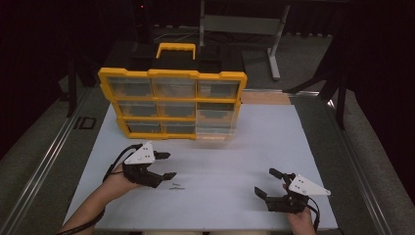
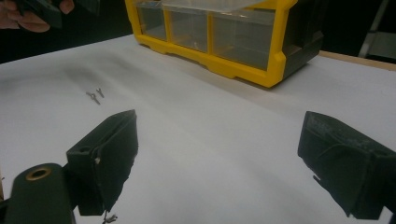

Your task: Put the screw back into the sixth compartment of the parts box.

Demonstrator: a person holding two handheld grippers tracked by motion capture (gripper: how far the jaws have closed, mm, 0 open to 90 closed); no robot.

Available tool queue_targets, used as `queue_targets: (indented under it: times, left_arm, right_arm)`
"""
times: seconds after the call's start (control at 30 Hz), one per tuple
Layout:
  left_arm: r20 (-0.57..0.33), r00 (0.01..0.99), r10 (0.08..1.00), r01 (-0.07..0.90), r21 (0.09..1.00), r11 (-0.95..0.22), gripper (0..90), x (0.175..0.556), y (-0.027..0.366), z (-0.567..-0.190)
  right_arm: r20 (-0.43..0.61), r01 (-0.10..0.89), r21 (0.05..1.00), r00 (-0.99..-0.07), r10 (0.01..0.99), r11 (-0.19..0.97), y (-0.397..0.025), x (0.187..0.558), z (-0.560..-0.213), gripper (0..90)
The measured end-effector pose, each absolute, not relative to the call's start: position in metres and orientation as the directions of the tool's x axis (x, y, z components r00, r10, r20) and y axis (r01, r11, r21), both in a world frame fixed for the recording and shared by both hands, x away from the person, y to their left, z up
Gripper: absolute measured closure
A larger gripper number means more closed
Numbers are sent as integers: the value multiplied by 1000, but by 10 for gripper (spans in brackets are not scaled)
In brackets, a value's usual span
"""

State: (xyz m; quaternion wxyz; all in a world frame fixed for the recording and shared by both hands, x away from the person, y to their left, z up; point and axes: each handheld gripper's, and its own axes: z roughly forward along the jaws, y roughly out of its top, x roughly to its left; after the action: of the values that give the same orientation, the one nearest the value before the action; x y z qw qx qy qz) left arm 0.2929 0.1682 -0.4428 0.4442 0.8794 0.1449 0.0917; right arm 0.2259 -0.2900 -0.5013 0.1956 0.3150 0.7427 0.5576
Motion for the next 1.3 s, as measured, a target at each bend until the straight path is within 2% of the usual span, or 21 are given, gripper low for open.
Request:
queue_targets:
  times: [0.13,0.47,0.8,1.3]
  left_arm:
    - [23,950,310,176,783,-597,487,296,164,-450]
    - [-17,960,281,209,712,-671,595,303,154,-469]
    - [-28,969,245,206,640,-740,748,308,147,-483]
    - [-28,978,205,185,561,-807,818,314,136,-503]
  right_arm:
    - [62,251,951,-725,686,179,-290,226,-501,123]
    - [58,250,950,-729,682,186,-290,226,-502,123]
    - [62,251,951,-729,681,182,-291,226,-502,123]
    - [68,252,952,-728,682,174,-293,226,-501,123]
